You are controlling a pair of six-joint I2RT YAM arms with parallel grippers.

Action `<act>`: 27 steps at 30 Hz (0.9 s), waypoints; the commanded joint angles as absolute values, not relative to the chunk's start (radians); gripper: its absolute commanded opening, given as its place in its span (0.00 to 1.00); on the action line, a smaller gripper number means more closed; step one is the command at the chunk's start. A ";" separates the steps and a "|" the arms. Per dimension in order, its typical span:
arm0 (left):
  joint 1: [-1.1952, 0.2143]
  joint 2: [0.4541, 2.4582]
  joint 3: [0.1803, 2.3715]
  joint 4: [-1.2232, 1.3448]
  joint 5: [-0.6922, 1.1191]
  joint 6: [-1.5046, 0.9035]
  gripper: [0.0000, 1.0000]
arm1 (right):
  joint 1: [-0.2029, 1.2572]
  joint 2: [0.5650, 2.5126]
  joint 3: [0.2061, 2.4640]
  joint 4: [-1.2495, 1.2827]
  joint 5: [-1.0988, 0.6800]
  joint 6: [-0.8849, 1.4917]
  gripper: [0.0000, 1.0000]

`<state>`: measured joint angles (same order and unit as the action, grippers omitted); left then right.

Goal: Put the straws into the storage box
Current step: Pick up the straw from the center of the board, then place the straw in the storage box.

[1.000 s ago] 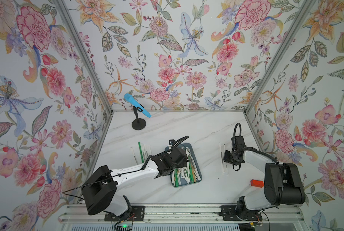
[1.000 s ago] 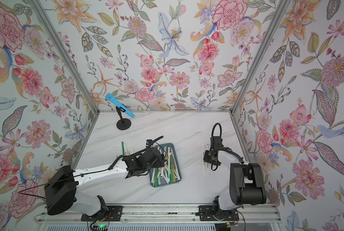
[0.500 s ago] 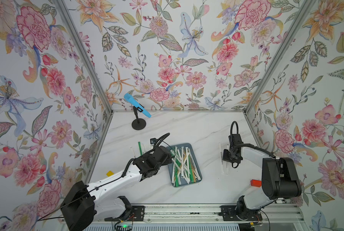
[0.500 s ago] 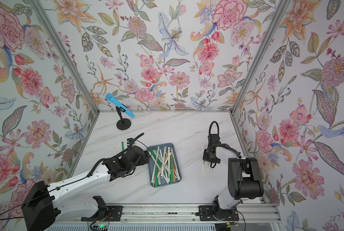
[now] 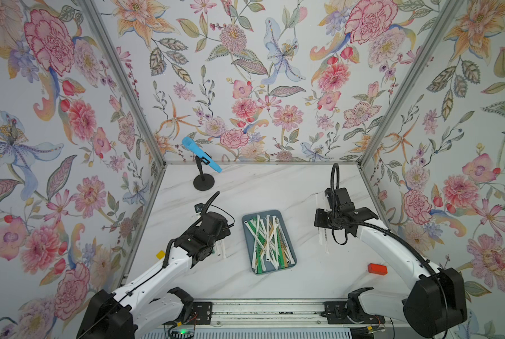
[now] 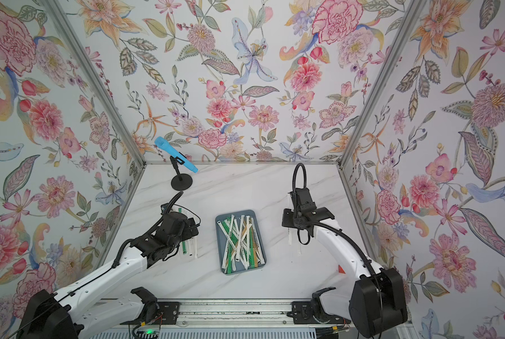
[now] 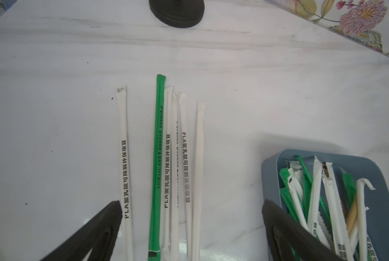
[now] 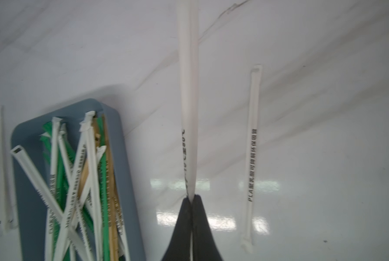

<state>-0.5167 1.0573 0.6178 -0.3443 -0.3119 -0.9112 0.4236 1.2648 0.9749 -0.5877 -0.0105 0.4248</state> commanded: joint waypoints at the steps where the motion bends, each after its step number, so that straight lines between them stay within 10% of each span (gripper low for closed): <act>1: -0.457 1.062 0.585 -0.301 -0.250 -0.852 1.00 | 0.571 1.290 1.024 -0.608 -0.071 0.529 0.03; 19: -0.415 1.152 0.565 -0.201 -0.093 -0.773 0.74 | 0.821 1.599 1.049 -0.515 -0.055 0.597 0.05; 27: -0.429 1.203 0.577 -0.161 -0.059 -0.795 0.72 | 0.821 1.631 1.036 -0.514 -0.021 0.613 0.22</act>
<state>-0.4217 1.1854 0.5762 -0.1822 -0.0772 -0.7933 0.8188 1.6264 1.0504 -0.5152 -0.0513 0.5964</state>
